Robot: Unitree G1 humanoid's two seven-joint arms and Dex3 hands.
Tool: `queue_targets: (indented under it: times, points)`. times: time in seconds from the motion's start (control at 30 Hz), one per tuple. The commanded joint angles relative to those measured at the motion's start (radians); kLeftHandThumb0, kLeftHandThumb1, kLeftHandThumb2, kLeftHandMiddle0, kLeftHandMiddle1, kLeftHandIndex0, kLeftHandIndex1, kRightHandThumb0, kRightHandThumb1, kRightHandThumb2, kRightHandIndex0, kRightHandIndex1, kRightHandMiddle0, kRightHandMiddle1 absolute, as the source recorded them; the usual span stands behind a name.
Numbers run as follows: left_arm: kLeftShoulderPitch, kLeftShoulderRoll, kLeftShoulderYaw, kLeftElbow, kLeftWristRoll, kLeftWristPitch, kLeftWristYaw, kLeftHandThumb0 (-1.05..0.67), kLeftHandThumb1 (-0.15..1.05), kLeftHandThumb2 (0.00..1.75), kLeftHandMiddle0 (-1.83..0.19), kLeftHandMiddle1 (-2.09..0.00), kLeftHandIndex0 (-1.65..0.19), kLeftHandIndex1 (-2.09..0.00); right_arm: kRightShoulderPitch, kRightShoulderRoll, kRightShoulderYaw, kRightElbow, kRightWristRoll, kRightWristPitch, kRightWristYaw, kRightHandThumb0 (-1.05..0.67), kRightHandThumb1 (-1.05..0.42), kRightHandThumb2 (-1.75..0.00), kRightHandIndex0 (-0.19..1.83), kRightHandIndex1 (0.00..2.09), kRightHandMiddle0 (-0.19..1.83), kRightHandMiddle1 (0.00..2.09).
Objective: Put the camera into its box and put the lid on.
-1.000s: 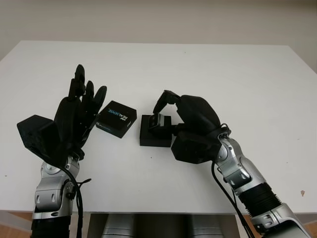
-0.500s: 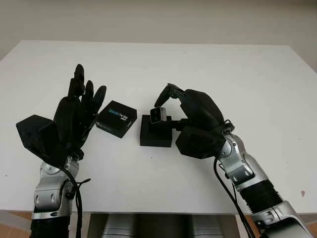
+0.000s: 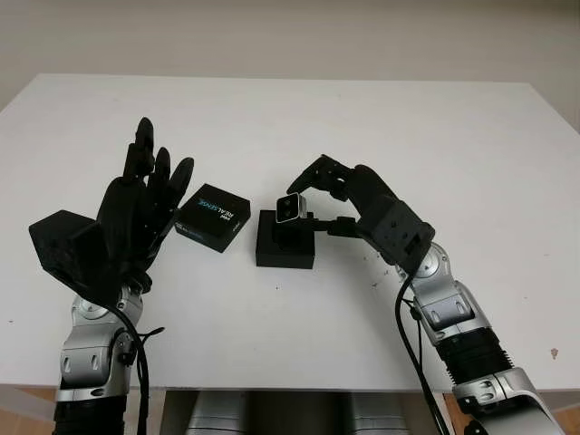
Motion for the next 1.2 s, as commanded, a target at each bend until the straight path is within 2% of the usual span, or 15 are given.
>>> queue_targets:
  times: [0.0,0.23,0.43,1.17]
  points:
    - [0.009,0.01,0.004,-0.018,0.001,0.004,-0.001,-0.68,1.05,0.23,0.09,-0.06,0.12,-0.06,-0.007,0.015,-0.017,-0.025,0.03,0.026,0.013,-0.43,-0.96,-0.05,0.42,0.06,0.39,1.64]
    - [0.01,0.017,0.007,-0.022,-0.002,0.01,-0.006,-0.68,1.05,0.23,0.09,-0.05,0.12,-0.06,0.008,0.059,-0.065,-0.001,0.159,0.068,0.07,-0.41,-0.97,-0.06,0.34,0.02,0.35,1.6]
    - [0.014,0.02,0.008,-0.021,-0.001,0.014,-0.01,-0.69,1.05,0.24,0.09,-0.05,0.12,-0.06,0.022,0.083,-0.076,0.026,0.212,0.051,0.097,-0.44,-0.98,-0.06,0.31,0.01,0.37,1.61]
    - [0.008,0.021,0.01,-0.021,-0.004,0.016,-0.014,-0.68,1.05,0.23,0.09,-0.05,0.11,-0.05,0.004,0.089,-0.068,0.158,0.194,0.03,0.107,-0.43,-1.0,-0.05,0.26,0.03,0.37,1.63]
